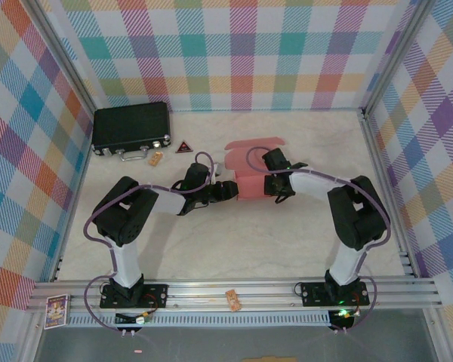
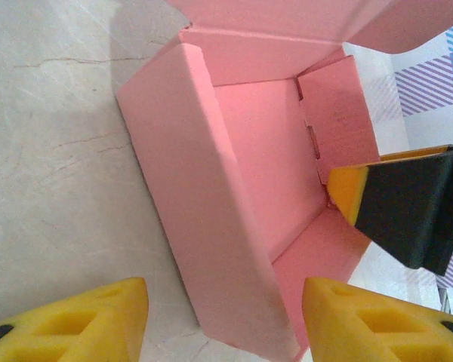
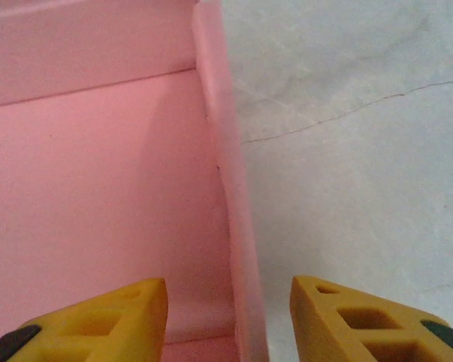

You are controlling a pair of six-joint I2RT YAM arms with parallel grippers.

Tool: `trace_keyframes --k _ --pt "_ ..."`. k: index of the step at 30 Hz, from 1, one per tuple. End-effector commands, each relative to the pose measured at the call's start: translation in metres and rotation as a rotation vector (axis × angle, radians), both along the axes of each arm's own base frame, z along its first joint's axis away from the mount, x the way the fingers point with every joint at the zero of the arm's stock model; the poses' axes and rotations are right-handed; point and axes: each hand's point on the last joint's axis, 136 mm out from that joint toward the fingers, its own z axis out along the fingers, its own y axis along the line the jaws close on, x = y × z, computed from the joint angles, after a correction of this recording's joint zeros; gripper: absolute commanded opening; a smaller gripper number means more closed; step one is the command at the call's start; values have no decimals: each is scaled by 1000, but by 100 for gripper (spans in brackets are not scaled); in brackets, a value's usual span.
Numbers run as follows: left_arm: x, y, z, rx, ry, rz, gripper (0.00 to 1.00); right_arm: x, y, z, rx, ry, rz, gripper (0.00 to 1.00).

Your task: Fold the paper box

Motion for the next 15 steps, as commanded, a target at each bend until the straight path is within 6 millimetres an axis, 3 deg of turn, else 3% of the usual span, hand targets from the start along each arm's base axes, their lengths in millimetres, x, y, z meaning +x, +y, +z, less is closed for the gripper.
trace_keyframes --k 1,9,15 --pt "-4 1 19 13 -53 -22 57 3 2 18 61 -38 -13 51" --pt "0 15 49 109 -131 -2 61 0 -9 44 140 -84 -43 57" --pt "13 43 88 216 -214 74 65 -5 -26 76 295 -138 -44 58"
